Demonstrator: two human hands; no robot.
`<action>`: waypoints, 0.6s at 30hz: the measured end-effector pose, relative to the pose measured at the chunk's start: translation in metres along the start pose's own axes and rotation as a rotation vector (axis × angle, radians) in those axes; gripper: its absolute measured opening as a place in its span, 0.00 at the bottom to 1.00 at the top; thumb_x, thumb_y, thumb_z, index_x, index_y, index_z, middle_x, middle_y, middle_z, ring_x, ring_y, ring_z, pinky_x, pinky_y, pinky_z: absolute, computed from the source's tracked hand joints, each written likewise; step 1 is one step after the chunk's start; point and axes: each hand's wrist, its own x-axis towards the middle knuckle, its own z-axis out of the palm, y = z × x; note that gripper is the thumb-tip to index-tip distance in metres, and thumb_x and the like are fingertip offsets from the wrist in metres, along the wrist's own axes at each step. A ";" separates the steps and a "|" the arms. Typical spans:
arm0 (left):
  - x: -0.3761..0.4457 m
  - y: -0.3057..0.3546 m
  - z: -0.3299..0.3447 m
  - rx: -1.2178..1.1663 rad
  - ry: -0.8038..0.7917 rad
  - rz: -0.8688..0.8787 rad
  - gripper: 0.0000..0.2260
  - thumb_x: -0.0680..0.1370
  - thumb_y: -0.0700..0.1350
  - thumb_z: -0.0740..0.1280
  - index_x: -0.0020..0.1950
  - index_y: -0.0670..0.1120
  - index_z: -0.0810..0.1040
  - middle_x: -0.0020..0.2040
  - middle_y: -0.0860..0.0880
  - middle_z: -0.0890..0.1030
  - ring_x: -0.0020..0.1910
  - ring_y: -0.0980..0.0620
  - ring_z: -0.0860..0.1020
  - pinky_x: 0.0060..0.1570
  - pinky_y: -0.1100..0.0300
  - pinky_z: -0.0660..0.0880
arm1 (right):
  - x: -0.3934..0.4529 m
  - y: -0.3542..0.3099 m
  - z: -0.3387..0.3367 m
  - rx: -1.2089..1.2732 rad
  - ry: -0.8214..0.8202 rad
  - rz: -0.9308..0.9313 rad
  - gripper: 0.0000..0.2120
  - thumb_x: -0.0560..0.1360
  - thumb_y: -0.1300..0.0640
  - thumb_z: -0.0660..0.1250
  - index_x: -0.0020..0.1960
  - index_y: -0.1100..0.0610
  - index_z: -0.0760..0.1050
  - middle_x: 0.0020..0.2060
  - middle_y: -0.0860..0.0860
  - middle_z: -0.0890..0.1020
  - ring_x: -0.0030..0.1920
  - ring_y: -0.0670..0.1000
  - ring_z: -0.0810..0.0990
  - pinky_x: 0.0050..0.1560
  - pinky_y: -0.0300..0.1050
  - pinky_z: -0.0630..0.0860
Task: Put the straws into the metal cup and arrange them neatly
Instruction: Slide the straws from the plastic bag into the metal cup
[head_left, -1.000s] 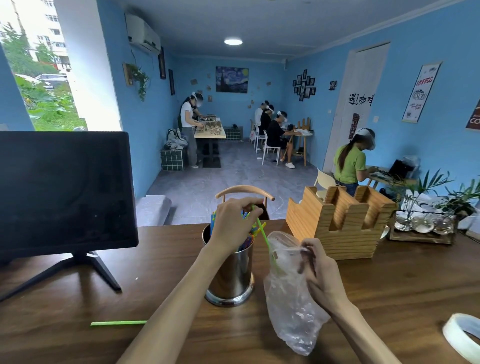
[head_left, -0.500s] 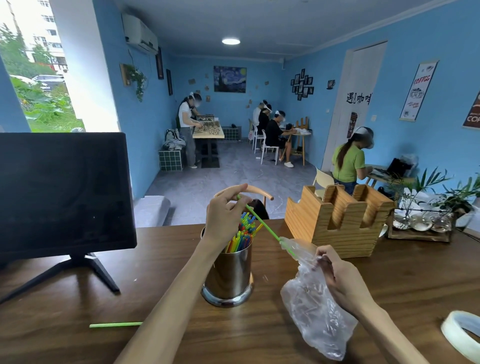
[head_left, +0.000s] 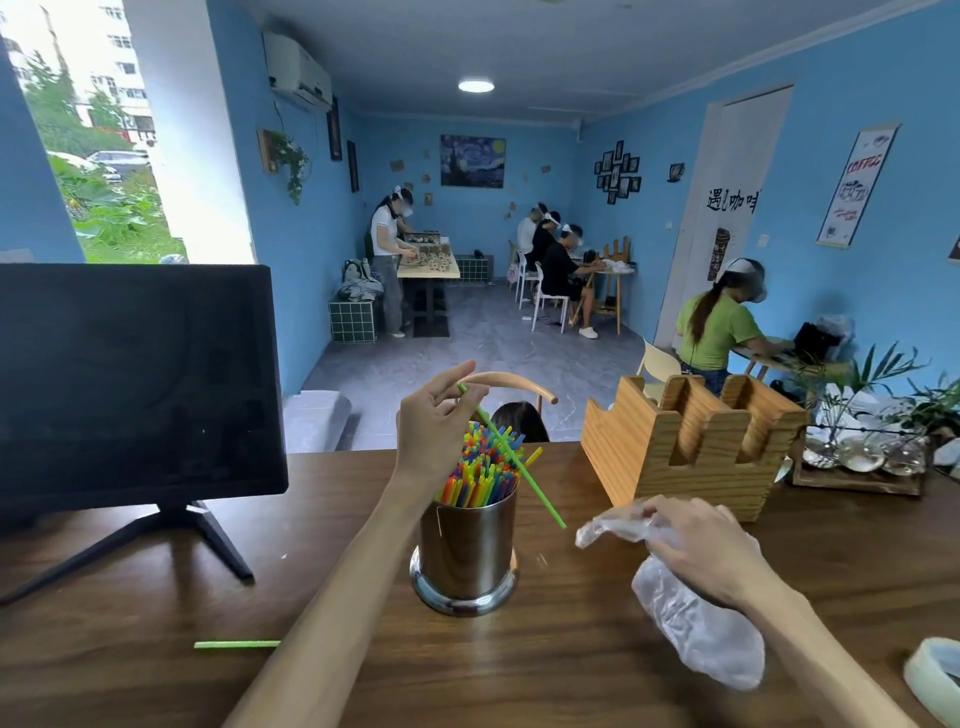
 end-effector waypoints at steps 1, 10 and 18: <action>0.000 -0.001 -0.001 0.014 -0.002 0.000 0.16 0.78 0.45 0.74 0.66 0.50 0.81 0.45 0.46 0.85 0.41 0.46 0.85 0.45 0.67 0.77 | 0.004 -0.005 0.001 -0.068 -0.075 -0.005 0.15 0.80 0.45 0.60 0.66 0.35 0.68 0.62 0.39 0.78 0.68 0.48 0.71 0.62 0.47 0.59; 0.001 0.008 -0.014 -0.032 0.051 0.035 0.13 0.78 0.44 0.74 0.61 0.54 0.82 0.45 0.44 0.85 0.37 0.52 0.84 0.48 0.50 0.83 | 0.034 -0.124 -0.029 0.652 0.253 -0.272 0.10 0.82 0.50 0.65 0.60 0.46 0.82 0.50 0.41 0.85 0.48 0.38 0.80 0.46 0.32 0.73; 0.019 0.049 -0.033 -0.010 0.210 0.269 0.08 0.78 0.40 0.73 0.56 0.48 0.83 0.42 0.55 0.84 0.41 0.54 0.83 0.45 0.59 0.81 | 0.068 -0.158 -0.031 0.601 0.310 -0.370 0.14 0.81 0.46 0.66 0.61 0.50 0.83 0.48 0.43 0.83 0.46 0.42 0.78 0.48 0.43 0.75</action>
